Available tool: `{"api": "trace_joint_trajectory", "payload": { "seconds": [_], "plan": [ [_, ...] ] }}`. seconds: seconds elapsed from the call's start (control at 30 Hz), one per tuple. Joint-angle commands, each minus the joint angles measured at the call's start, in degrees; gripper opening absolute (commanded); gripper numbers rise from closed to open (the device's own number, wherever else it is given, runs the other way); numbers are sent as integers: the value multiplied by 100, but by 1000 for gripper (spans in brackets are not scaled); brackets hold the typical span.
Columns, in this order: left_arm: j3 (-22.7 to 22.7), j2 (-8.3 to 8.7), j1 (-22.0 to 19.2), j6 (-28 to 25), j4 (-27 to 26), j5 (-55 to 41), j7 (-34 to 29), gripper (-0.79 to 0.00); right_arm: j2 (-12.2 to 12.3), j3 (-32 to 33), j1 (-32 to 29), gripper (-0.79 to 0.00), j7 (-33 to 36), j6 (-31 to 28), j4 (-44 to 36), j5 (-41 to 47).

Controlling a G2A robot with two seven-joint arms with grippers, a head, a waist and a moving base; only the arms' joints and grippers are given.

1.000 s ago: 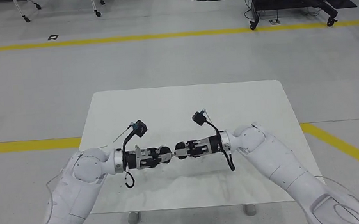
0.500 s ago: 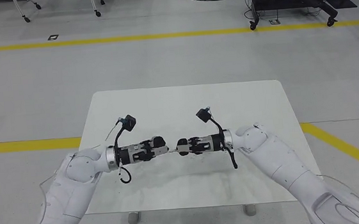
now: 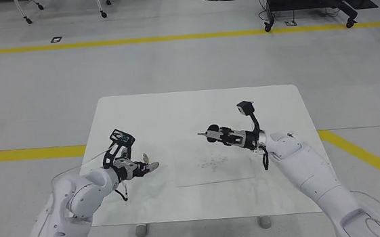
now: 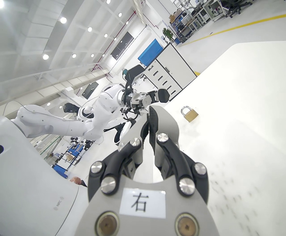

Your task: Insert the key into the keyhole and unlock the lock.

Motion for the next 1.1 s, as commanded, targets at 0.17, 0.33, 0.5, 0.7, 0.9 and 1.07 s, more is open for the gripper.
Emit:
{"api": "trace_joint_trajectory", "payload": {
  "seconds": [0.17, 0.33, 0.5, 0.7, 0.9, 1.07],
  "plan": [
    [443, -92, -454, 235, 902, 50, 63, -46, 0, 0, 0, -785, 0, 0, 0, 0],
    [669, -149, -725, 258, 1190, 19, 128, -277, 0, 0, 0, -785, 0, 0, 0, 0],
    [844, -194, -898, 296, 1454, 103, 228, -403, 0, 0, 0, -785, 0, 0, 0, 0],
    [962, -242, -1090, 237, 1808, 34, 388, -440, 0, 0, 0, -785, 0, 0, 0, 0],
    [1031, -270, -1157, 271, 1893, 64, 433, -582, 0, 0, 0, -785, 0, 0, 0, 0],
    [989, -269, -1144, 355, 1851, 52, 349, -785, 0, 0, 0, -785, 0, 0, 0, 0]
  ]
}}
